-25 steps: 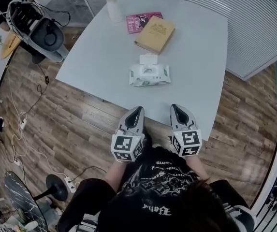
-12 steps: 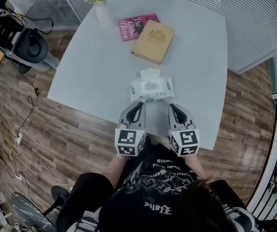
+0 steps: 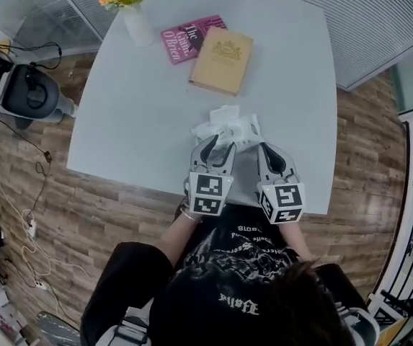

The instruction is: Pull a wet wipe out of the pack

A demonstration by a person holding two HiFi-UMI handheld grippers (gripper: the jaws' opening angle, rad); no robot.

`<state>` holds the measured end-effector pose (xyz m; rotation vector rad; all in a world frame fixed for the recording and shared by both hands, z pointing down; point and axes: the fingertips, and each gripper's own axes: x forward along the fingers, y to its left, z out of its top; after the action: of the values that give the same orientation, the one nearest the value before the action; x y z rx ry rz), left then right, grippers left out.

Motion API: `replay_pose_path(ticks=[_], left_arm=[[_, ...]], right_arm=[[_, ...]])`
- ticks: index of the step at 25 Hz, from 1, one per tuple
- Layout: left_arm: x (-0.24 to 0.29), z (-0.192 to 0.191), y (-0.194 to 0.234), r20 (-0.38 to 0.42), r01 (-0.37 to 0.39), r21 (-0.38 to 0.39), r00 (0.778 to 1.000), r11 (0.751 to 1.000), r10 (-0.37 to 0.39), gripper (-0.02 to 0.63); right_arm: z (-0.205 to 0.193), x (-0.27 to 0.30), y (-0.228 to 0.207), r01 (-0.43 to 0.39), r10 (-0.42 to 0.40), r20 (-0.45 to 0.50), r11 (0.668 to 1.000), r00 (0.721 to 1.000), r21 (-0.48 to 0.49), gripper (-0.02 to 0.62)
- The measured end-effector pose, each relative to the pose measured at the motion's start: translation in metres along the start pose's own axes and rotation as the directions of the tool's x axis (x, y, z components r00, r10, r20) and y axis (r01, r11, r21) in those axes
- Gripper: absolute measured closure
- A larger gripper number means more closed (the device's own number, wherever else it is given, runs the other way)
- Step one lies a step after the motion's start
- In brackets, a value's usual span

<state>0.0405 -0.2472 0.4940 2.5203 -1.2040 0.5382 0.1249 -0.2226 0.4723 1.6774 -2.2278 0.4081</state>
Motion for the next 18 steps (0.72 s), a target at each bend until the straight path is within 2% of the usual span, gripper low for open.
replay_pose_path(ticks=[3,6,8,11,18], left_arm=[[0.016,-0.006,0.001,-0.04,-0.011,0.056,0.999,0.998,0.014,0.439],[0.029,-0.011,0.004,-0.075,-0.04,0.079,0.996,0.996,0.046,0.439],[0.033,-0.011,0.011,-0.077,-0.071,0.063,0.994,0.995,0.076,0.449],[0.032,-0.007,0.023,-0.055,-0.115,0.025,0.992,0.993,0.117,0.586],[0.02,-0.015,0.043,-0.066,-0.135,-0.055,0.989,0.989,0.131,0.597]], right_arm=[[0.002,0.002,-0.002,0.015,-0.015,-0.003,1.0,1.0,-0.001,0.597],[0.001,0.001,-0.003,0.025,-0.025,-0.011,1.0,1.0,-0.005,0.597],[0.001,0.001,-0.004,0.028,-0.028,-0.013,1.0,1.0,-0.01,0.597],[0.002,0.003,-0.004,0.022,-0.022,-0.012,1.0,1.0,-0.018,0.597],[0.011,0.013,0.004,-0.027,0.027,0.002,0.999,1.0,-0.04,0.597]])
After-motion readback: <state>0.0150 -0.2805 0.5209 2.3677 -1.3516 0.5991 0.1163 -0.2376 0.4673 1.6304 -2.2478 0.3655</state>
